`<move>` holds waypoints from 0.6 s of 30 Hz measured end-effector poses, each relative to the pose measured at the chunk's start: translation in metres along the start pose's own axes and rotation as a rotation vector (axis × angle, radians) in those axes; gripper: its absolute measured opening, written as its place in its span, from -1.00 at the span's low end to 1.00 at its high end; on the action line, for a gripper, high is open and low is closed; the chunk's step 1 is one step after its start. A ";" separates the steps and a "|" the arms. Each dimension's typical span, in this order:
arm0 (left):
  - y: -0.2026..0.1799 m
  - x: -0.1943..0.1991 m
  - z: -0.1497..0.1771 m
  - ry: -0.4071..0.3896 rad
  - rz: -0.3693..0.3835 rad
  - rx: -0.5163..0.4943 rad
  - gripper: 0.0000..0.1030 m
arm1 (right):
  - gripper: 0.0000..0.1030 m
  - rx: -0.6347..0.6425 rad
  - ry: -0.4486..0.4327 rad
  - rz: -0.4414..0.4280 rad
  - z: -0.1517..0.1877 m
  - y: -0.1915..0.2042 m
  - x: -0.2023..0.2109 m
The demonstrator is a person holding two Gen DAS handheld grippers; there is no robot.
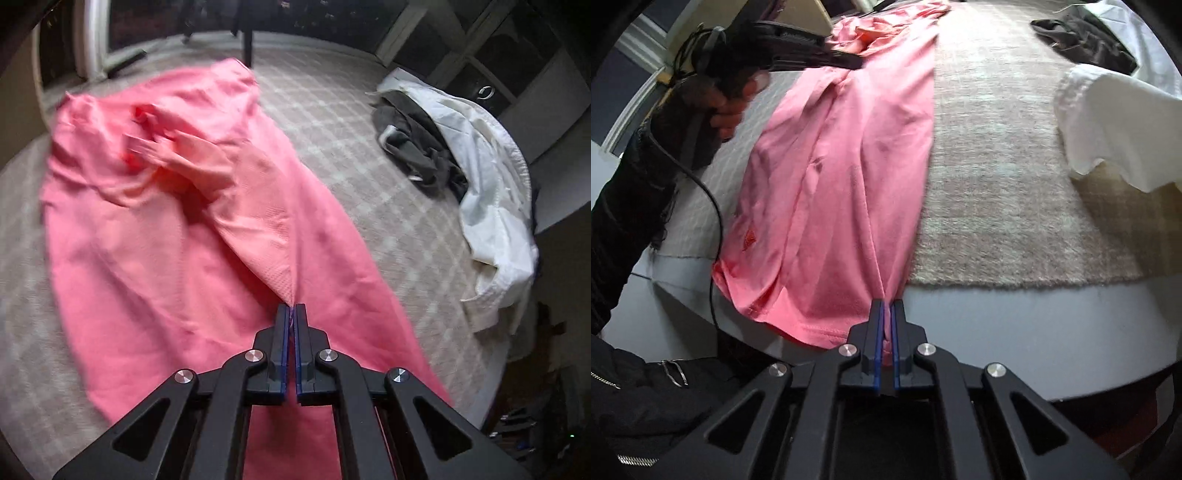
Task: Fold clothes
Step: 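Open both grippers and pull them back from the folded shirt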
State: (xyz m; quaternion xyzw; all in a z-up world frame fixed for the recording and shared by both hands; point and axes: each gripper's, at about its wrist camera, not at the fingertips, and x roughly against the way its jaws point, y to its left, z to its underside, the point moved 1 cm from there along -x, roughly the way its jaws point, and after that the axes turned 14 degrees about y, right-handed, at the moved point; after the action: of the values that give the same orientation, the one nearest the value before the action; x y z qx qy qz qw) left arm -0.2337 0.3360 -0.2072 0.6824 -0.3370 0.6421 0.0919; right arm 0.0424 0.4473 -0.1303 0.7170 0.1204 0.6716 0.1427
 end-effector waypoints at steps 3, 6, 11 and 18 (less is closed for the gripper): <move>0.005 -0.002 0.000 0.015 0.005 0.008 -0.94 | -0.91 -0.032 0.002 0.015 0.000 0.000 0.000; 0.003 0.004 0.007 0.031 0.012 0.015 -0.85 | -0.75 -0.052 0.035 0.081 0.000 0.003 0.005; -0.018 0.042 0.063 0.017 0.101 -0.103 -0.75 | -0.75 0.041 -0.043 0.094 -0.006 0.026 0.030; -0.054 0.034 0.188 0.197 0.078 -0.282 -0.70 | -0.75 0.146 0.053 0.066 -0.029 0.049 -0.014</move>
State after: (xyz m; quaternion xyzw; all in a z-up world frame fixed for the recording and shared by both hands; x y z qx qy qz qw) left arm -0.0513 0.2604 -0.1889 0.5829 -0.4394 0.6552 0.1944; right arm 0.0120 0.3974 -0.1236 0.7111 0.1490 0.6841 0.0645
